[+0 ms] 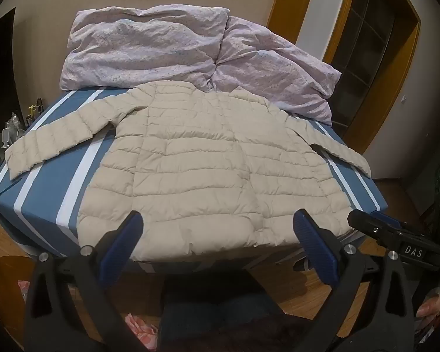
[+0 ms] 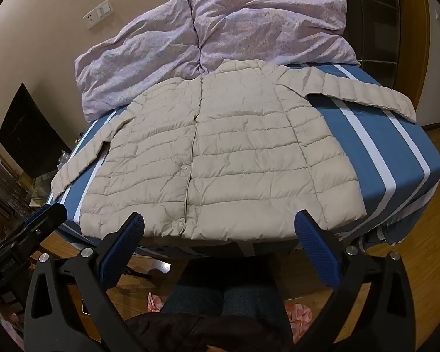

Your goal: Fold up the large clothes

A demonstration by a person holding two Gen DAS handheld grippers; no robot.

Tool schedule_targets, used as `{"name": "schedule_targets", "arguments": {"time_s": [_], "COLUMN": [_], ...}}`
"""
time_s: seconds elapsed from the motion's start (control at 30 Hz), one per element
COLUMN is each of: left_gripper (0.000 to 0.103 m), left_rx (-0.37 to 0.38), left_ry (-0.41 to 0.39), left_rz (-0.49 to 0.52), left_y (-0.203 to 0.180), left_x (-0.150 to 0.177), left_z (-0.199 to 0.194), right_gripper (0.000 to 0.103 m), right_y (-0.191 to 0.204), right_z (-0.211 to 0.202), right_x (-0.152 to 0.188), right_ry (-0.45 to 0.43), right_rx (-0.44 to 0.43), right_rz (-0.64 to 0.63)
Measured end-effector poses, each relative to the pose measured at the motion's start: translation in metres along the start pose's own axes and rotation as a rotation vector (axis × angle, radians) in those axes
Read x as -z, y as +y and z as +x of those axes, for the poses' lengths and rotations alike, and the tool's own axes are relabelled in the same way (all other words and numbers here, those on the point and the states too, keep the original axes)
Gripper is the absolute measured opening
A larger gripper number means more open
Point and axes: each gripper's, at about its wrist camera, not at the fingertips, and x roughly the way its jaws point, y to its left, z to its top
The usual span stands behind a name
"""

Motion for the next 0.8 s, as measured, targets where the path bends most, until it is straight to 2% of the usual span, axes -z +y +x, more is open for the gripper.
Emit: {"name": "schedule_targets", "arguments": {"time_s": [0.8], "left_gripper": [0.101], "left_rx": [0.0], "left_ry": [0.001], "left_rz": [0.0], "left_y": [0.0001], "left_x": [0.0], "left_z": [0.0], "right_gripper": [0.102], "right_y": [-0.0014], "right_z": [0.0016], "right_x": [0.0008], "right_ry": [0.004], "right_rx": [-0.002], "right_rz": [0.006]}}
